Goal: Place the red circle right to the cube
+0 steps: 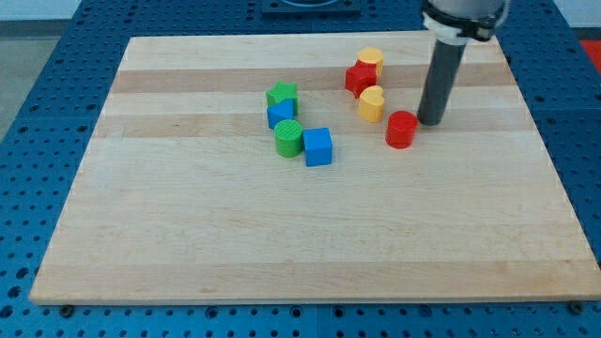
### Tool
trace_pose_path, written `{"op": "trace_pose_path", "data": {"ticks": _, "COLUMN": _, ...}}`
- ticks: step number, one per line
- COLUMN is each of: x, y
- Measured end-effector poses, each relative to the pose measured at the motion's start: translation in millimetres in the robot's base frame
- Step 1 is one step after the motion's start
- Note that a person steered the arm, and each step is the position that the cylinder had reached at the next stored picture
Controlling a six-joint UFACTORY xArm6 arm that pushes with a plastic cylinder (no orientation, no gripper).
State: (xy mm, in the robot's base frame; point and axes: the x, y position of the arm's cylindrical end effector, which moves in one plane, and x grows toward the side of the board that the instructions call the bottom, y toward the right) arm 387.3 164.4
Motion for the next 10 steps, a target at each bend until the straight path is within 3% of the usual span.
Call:
{"op": "trace_pose_path", "data": {"ticks": 8, "x": 25.7, "y": -66.8}}
{"op": "trace_pose_path", "data": {"ticks": 10, "x": 27.6, "y": -57.2}}
